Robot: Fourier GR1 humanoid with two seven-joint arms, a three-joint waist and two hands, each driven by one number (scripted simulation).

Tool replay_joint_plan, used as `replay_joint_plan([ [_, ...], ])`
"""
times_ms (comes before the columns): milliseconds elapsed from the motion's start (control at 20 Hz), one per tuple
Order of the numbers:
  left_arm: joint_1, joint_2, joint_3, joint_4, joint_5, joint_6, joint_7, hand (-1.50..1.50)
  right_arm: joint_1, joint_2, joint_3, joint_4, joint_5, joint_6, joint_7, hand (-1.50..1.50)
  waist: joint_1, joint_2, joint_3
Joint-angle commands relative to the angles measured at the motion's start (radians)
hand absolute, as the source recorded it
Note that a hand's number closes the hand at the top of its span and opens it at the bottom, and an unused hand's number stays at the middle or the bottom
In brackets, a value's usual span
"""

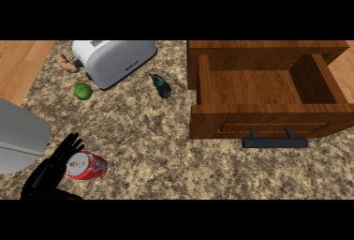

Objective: Pick up the can, place it into the drawer and close the drawer

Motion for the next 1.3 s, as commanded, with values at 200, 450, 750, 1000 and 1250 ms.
replay_joint_plan([
  [200,-0.043,-0.053,-0.044,0.103,-0.029,0.038,-0.051,-1.50,-0.055,0.051,0.036,-0.066,0.067,-0.042,0.065,-1.50,0.006,0.000,0.000],
  [450,-0.153,-0.048,-0.014,0.230,0.015,0.025,-0.039,-1.50,-0.044,0.039,0.006,-0.034,0.019,-0.004,0.065,-1.50,0.001,0.001,0.000],
  [750,-0.110,-0.046,-0.029,0.132,0.103,-0.100,0.097,1.50,-0.005,0.062,-0.017,-0.026,-0.010,0.036,0.044,-1.50,0.004,-0.002,0.001],
  [1000,-0.169,-0.054,-0.043,0.097,0.123,-0.131,0.066,1.50,0.010,0.029,-0.050,-0.082,-0.091,0.015,0.112,-1.50,0.001,-0.002,0.000],
  [1250,-0.089,-0.095,-0.072,-0.082,0.197,-0.167,0.143,1.50,-0.029,0.054,-0.004,-0.116,-0.028,-0.034,0.134,-1.50,0.012,-0.003,0.001],
])
